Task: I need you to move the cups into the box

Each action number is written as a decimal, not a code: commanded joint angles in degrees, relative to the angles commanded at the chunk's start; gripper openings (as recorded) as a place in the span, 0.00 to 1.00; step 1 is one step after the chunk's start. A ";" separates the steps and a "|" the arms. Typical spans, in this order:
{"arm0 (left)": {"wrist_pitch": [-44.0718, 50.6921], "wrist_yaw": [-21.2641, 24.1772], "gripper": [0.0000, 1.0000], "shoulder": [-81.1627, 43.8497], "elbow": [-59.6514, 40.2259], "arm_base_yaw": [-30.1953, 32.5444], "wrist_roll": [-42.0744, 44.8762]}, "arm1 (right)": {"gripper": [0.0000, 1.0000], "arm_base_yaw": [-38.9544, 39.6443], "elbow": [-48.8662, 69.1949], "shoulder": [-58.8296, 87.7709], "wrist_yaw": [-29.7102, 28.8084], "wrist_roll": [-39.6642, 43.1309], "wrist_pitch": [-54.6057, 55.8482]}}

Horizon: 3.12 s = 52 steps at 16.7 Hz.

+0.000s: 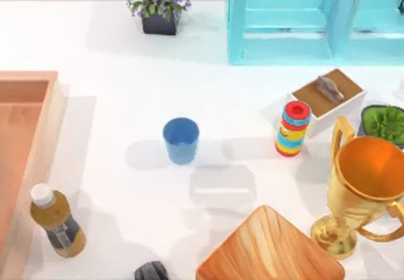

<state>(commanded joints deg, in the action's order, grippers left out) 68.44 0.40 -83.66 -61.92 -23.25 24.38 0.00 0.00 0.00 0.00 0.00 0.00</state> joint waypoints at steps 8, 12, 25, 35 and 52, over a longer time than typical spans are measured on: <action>19.51 -0.01 1.00 -0.33 -19.88 0.31 -0.36 | 1.00 0.00 0.00 0.00 0.00 0.00 0.00; 20.48 0.00 1.00 -0.31 -20.85 0.35 -0.39 | 1.00 0.00 0.00 0.00 0.00 0.00 0.00; 22.00 -0.16 1.00 -29.87 -49.33 30.87 -38.96 | 1.00 0.00 0.00 0.00 0.00 0.00 0.00; 19.29 -0.13 1.00 -52.20 -71.64 59.32 -72.15 | 1.00 0.00 0.00 0.00 0.00 0.00 0.00; -3.48 -0.13 1.00 -52.25 -48.96 59.26 -72.10 | 1.00 0.00 0.00 0.00 0.00 0.00 0.00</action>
<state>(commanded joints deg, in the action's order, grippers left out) 64.96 0.27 -135.91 -110.88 36.01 -47.73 0.00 0.00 0.00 0.00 0.00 0.00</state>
